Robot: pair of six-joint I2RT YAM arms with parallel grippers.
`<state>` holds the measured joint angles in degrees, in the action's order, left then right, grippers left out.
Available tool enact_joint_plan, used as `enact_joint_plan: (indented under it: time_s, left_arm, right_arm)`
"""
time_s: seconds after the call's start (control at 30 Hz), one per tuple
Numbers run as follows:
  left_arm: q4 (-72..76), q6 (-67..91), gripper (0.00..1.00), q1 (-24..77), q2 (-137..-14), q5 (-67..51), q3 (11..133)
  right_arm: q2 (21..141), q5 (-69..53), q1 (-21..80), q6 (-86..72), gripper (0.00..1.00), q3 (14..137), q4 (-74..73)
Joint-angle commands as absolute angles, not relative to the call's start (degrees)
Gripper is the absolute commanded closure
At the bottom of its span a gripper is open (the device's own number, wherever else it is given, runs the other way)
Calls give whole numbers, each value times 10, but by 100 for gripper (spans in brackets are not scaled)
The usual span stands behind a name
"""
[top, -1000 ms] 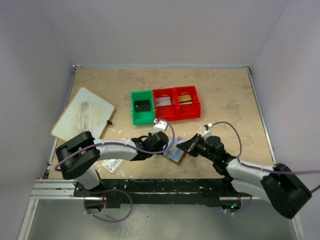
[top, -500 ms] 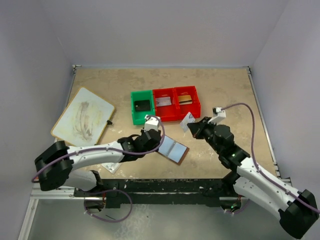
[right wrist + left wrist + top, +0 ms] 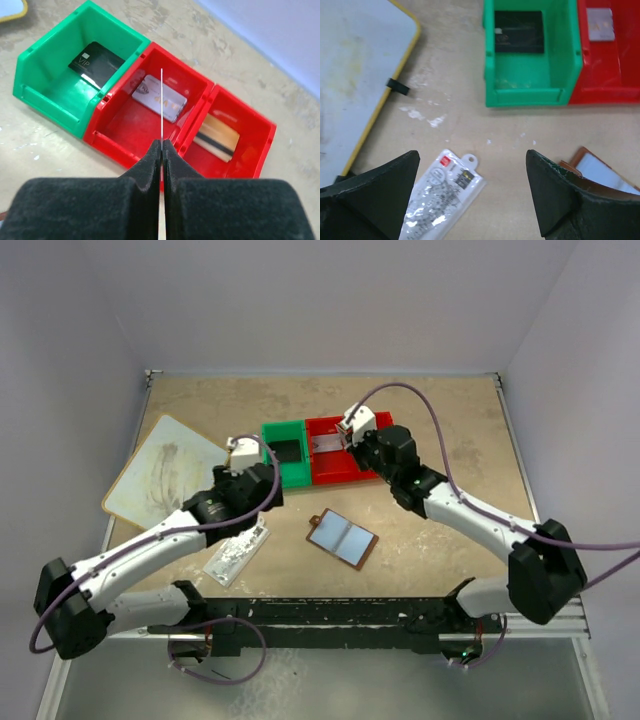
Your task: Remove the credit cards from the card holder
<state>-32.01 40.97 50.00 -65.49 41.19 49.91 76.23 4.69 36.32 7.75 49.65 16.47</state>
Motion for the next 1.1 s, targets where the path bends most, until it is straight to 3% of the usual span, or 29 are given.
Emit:
enact_joint_plan:
  time_s: [0.0, 0.23, 0.5, 1.07]
  left_arm:
    - [-387, 376, 15, 428, -590, 420, 541]
    - [-398, 368, 14, 397, -521, 470, 510]
    - [-412, 374, 14, 398, -485, 533, 515]
    - [-421, 375, 15, 398, -481, 552, 519]
  right_arm:
    - [815, 5, 363, 232, 100, 560, 170]
    - [920, -18, 364, 335, 100, 624, 178]
    - [1052, 76, 365, 399, 100, 723, 140]
    - [1190, 133, 364, 464, 99, 836, 91]
